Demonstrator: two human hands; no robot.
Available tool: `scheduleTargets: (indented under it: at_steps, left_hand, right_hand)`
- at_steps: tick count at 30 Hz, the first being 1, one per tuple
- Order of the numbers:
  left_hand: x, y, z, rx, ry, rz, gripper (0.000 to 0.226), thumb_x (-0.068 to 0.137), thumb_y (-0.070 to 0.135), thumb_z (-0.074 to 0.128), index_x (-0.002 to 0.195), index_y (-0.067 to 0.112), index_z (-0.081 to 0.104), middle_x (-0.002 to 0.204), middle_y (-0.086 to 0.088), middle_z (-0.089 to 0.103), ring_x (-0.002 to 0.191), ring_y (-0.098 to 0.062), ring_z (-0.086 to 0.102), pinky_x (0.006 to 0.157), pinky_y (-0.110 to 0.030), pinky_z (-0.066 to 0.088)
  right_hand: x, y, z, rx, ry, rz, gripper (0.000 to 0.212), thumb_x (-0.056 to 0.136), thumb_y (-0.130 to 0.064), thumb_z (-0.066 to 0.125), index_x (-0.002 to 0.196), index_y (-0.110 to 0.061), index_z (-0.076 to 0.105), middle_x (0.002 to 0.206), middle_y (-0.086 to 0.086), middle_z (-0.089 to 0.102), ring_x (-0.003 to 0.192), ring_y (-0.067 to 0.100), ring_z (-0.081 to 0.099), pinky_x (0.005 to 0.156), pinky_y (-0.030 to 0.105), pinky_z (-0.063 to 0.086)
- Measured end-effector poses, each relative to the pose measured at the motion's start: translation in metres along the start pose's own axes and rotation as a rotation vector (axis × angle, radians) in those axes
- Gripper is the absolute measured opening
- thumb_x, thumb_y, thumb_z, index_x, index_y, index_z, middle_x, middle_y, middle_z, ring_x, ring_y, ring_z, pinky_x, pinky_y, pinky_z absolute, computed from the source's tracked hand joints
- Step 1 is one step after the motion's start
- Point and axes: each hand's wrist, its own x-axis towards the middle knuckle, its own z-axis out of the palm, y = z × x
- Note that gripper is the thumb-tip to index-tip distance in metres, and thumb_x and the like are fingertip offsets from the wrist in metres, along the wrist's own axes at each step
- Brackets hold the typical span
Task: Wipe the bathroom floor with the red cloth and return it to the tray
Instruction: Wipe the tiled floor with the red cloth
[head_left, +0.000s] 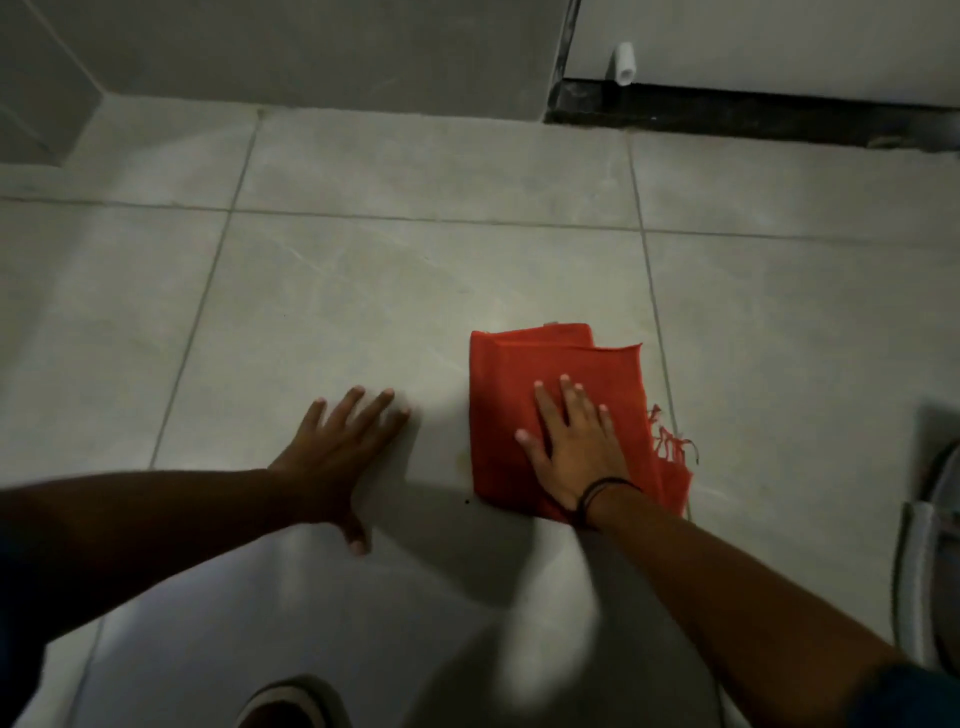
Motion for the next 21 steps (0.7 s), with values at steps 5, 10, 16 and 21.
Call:
scheduleTargets:
  at_steps: [5,10,16,21]
  left_hand:
    - [0.006,-0.002,0.002,-0.053,-0.049,-0.055,0.161,0.032,0.082,0.073,0.134,0.031,-0.041,0.153,-0.006,-0.031,0.137,-0.038,-0.028,0.110,-0.069,0.003]
    - [0.009,-0.007,0.007,-0.043,-0.043,-0.031,0.160,0.023,0.092,0.057,0.135,0.033,-0.039,0.151,-0.005,-0.035,0.135,-0.037,-0.032,0.110,-0.069,0.001]
    - [0.008,-0.005,0.005,-0.049,-0.042,-0.045,0.160,0.030,0.086,0.068,0.137,0.031,-0.038,0.151,-0.003,-0.034,0.136,-0.037,-0.031,0.109,-0.066,-0.002]
    - [0.009,-0.004,0.001,0.007,-0.094,-0.049,0.161,0.017,0.095,0.048,0.133,0.030,-0.043,0.150,-0.006,-0.038,0.134,-0.039,-0.034,0.108,-0.069,0.002]
  right_hand:
    - [-0.026,-0.033,0.038,0.051,0.139,0.087,0.070,0.086,-0.056,0.031,0.147,-0.025,0.018,0.155,0.014,0.018,0.142,0.033,0.011,0.113,0.054,0.007]
    - [-0.055,-0.026,0.046,-0.012,0.071,-0.350,0.072,0.084,-0.062,0.040,0.146,-0.032,0.022,0.155,0.005,0.015,0.141,0.030,0.017,0.112,0.056,0.013]
    - [-0.031,-0.003,0.034,0.033,0.199,0.261,0.075,0.080,-0.067,0.037,0.145,-0.032,0.023,0.154,0.014,0.024,0.141,0.032,0.015,0.113,0.055,0.011]
    - [-0.077,-0.045,0.055,0.016,0.093,-0.219,0.076,0.080,-0.065,0.043,0.145,-0.033,0.022,0.155,0.010,0.018,0.143,0.030,0.003,0.113,0.054,0.005]
